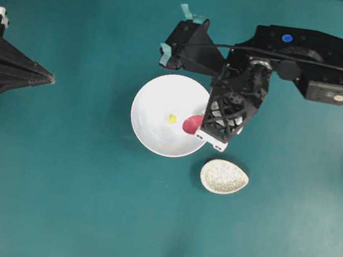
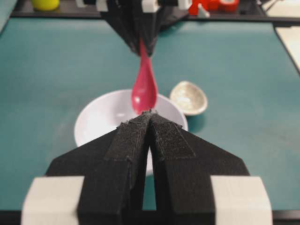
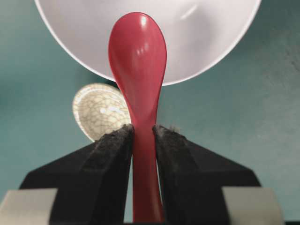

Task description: Scoop the yellow hexagonal prism block from the bowl with a spoon using the right arm.

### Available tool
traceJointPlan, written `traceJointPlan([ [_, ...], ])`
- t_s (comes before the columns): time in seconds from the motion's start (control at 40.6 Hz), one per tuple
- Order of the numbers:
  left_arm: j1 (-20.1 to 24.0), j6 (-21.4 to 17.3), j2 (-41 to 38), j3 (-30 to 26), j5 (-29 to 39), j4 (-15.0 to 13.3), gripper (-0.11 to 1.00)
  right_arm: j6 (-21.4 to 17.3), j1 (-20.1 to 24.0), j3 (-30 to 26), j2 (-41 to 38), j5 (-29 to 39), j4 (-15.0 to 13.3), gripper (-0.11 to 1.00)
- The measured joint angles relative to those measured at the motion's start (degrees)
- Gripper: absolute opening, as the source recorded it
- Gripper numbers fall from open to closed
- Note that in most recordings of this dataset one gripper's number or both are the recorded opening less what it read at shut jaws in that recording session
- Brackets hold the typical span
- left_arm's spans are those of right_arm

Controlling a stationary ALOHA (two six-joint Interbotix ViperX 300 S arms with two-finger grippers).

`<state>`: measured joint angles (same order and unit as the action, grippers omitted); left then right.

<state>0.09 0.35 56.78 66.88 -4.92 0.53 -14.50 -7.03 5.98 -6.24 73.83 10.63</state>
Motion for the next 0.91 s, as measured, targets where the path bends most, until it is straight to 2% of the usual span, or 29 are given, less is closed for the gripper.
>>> traceJointPlan([
  [0.295,-0.1,0.0,0.0,0.0,-0.1,-0.1,0.00,0.0,0.0,-1.9,-3.0,0.7,-0.5,0.22],
  [0.615,-0.1,0.0,0.1,0.0,0.0,0.0,0.00,0.0,0.0,-1.9,-4.2,0.4,-3.2,0.22],
  [0.911,0.0,0.0,0.0,0.0,-0.1,-0.1,0.00,0.7,0.0,-1.9,-5.7,-1.9,-3.3,0.22],
])
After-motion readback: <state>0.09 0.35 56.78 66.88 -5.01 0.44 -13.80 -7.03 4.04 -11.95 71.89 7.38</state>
